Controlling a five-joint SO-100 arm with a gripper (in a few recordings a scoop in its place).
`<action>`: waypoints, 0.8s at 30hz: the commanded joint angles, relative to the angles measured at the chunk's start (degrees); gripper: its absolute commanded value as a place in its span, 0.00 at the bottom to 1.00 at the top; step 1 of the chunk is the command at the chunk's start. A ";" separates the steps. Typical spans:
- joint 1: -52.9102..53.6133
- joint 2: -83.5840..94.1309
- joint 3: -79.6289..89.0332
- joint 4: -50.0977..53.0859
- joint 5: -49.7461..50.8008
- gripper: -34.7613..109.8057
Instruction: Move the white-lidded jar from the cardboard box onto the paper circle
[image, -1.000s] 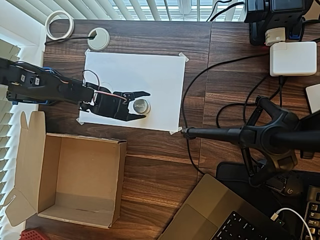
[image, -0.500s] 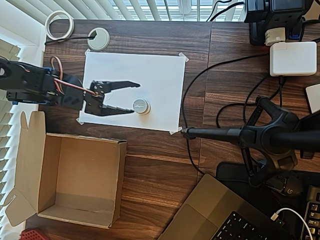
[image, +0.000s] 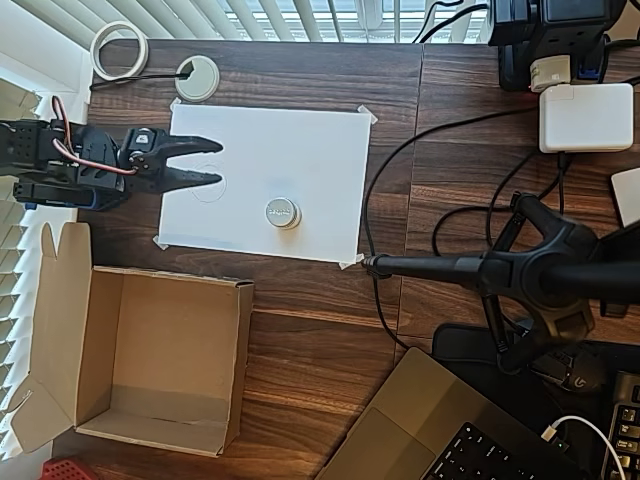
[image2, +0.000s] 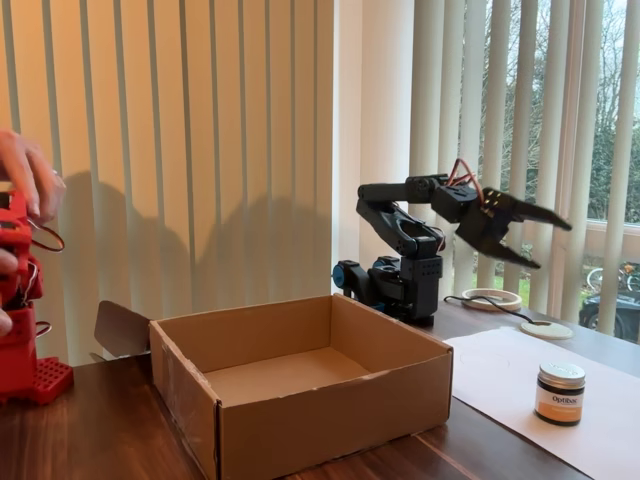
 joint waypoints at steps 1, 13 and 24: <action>-1.05 10.11 2.72 9.05 6.42 0.45; -0.62 23.91 9.58 34.01 13.80 0.32; -0.26 26.54 12.83 36.91 11.25 0.28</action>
